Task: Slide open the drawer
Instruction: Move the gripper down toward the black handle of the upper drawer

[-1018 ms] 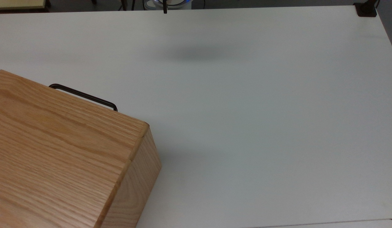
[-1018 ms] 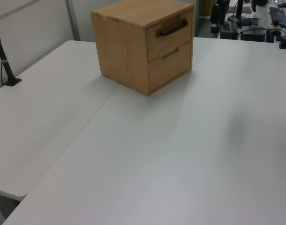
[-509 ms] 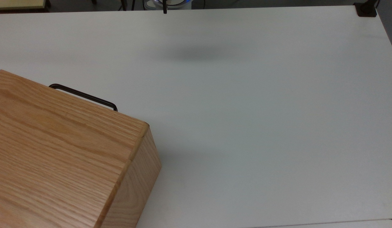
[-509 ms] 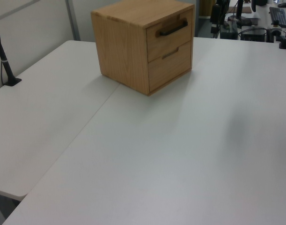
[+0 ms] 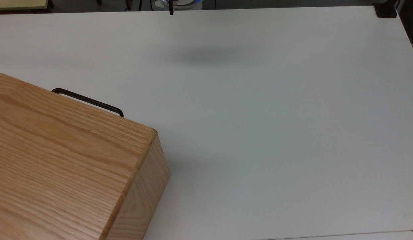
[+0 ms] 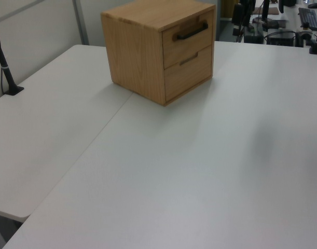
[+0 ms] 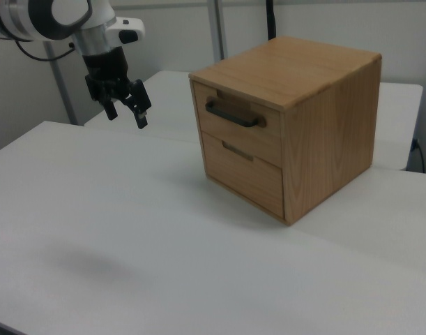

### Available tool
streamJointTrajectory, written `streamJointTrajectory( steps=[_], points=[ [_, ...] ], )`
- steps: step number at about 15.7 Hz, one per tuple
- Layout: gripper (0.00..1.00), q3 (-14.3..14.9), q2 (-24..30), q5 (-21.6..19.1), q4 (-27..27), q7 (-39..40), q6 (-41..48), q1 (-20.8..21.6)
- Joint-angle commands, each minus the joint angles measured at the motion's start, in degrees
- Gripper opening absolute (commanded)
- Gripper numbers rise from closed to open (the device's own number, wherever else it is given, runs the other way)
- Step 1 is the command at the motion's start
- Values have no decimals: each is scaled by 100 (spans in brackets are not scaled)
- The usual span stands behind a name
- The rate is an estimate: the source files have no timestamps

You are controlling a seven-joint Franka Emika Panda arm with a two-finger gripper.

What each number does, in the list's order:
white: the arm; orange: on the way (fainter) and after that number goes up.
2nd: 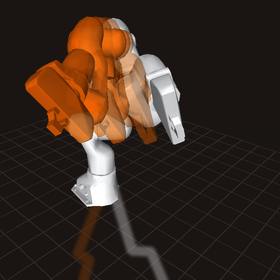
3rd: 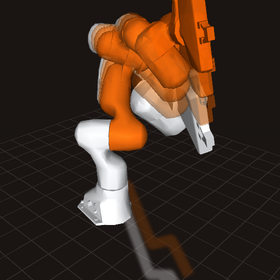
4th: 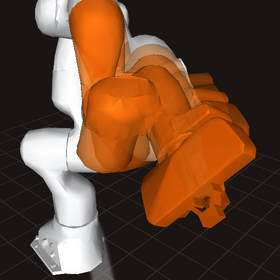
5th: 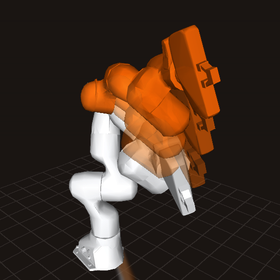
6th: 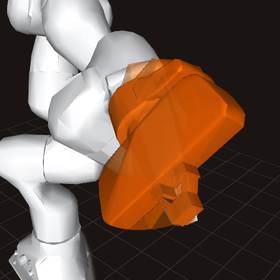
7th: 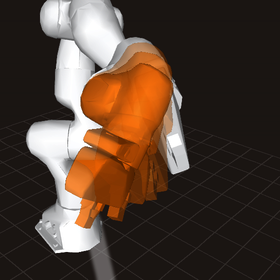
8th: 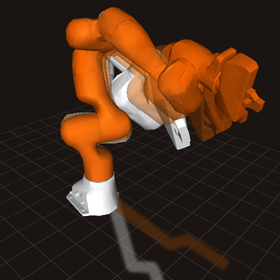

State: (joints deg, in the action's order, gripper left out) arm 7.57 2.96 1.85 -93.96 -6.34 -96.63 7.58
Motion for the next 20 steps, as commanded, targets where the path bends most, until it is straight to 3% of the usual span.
streamJointTrajectory(
  steps=[1,4,6,8,12,14,16,20],
  points=[
    [99,43,20,70,27,-1330,-513,-29],
    [93,60,-58,-10,62,-3489,-1066,-195],
    [99,52,-164,-27,54,-4766,-1584,-345],
    [100,52,-217,-88,54,-5603,-2042,-512],
    [99,52,-612,-650,19,-6764,-3079,-863],
    [81,52,-717,-756,18,-7221,-3213,-1047],
    [51,43,-797,-792,-34,-7425,-3397,-1101],
    [41,34,-788,-1055,-289,-7496,-3565,-1198]
  ],
)
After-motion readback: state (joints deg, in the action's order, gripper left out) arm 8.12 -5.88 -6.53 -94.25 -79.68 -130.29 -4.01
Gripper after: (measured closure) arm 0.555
